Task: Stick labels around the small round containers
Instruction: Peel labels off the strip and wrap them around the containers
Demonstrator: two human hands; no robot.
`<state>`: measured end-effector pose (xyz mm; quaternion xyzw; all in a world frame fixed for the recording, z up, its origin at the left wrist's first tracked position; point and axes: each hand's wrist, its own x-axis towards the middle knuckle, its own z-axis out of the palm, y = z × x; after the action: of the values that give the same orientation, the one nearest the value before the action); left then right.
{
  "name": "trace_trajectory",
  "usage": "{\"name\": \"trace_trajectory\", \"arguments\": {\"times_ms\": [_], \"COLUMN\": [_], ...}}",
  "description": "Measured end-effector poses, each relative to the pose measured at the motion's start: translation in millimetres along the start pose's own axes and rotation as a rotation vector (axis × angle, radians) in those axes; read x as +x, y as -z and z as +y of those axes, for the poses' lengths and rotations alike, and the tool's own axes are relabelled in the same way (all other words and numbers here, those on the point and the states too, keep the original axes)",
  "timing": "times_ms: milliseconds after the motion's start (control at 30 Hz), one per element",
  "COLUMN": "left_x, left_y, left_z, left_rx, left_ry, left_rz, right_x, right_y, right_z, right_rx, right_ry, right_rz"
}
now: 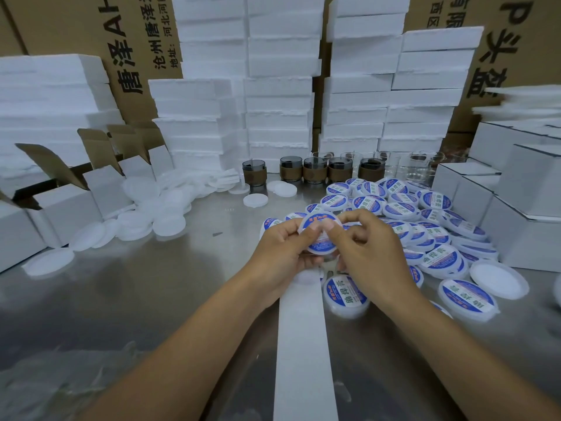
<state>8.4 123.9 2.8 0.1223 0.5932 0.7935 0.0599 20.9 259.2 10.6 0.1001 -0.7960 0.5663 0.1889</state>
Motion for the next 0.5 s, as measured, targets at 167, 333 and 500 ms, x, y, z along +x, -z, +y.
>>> {"name": "trace_trajectory", "arguments": {"times_ms": [167,333,500], "left_x": [0.6,0.4,0.9], "left_y": [-1.9,-2.0,-1.7], "left_z": [0.5,-3.0,-2.7], "left_rx": [-0.082,-0.021,0.031], "left_ry": [-0.025,-0.063,-0.053], "left_rz": [0.029,-0.044,-0.011], "right_x": [1.5,1.8,1.9], "right_y": [-2.7,0.8,0.5], "right_z": [1.5,-0.2,0.6], "right_rx": [-0.042,0.086,0.063], "right_ry": [0.029,0.000,-0.007], "right_rz": [-0.037,0.032,0.056]}}
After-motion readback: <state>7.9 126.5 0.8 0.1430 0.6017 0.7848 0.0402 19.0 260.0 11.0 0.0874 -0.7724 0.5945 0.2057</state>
